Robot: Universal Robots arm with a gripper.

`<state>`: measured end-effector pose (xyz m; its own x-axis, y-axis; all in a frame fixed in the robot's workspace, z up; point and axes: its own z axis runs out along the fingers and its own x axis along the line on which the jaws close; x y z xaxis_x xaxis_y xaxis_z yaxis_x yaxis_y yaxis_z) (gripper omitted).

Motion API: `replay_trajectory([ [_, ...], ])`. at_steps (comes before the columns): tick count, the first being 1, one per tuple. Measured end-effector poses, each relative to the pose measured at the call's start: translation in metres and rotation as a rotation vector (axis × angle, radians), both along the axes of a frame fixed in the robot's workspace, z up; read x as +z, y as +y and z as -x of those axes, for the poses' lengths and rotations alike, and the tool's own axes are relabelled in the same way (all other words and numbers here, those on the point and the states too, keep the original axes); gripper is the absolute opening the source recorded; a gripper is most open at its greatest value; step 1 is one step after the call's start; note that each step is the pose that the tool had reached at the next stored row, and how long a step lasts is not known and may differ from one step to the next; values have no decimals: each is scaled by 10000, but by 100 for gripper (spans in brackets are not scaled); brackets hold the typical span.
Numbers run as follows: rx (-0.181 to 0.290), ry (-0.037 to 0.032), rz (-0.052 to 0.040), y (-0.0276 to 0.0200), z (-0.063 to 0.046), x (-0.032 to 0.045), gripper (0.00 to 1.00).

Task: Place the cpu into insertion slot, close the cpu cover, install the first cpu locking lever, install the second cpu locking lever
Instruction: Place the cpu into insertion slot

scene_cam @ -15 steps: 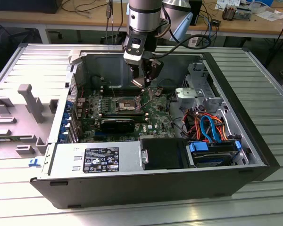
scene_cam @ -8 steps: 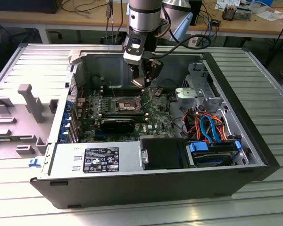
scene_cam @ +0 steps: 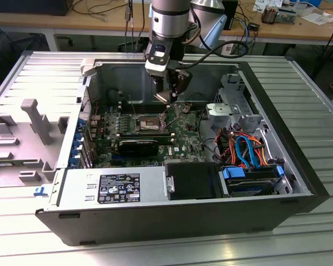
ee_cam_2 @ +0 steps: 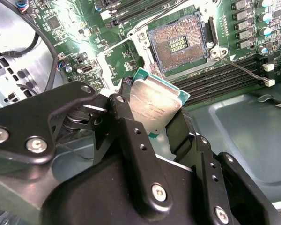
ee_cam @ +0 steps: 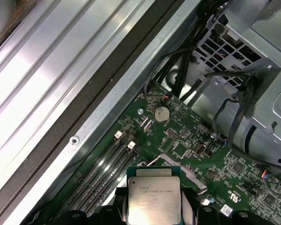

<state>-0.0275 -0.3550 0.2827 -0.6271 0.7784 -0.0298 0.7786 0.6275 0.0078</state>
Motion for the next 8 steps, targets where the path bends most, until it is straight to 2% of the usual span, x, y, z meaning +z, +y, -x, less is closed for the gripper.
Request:
replay_trajectory([
  [8, -51, 0, 37, 0, 0, 0, 54],
])
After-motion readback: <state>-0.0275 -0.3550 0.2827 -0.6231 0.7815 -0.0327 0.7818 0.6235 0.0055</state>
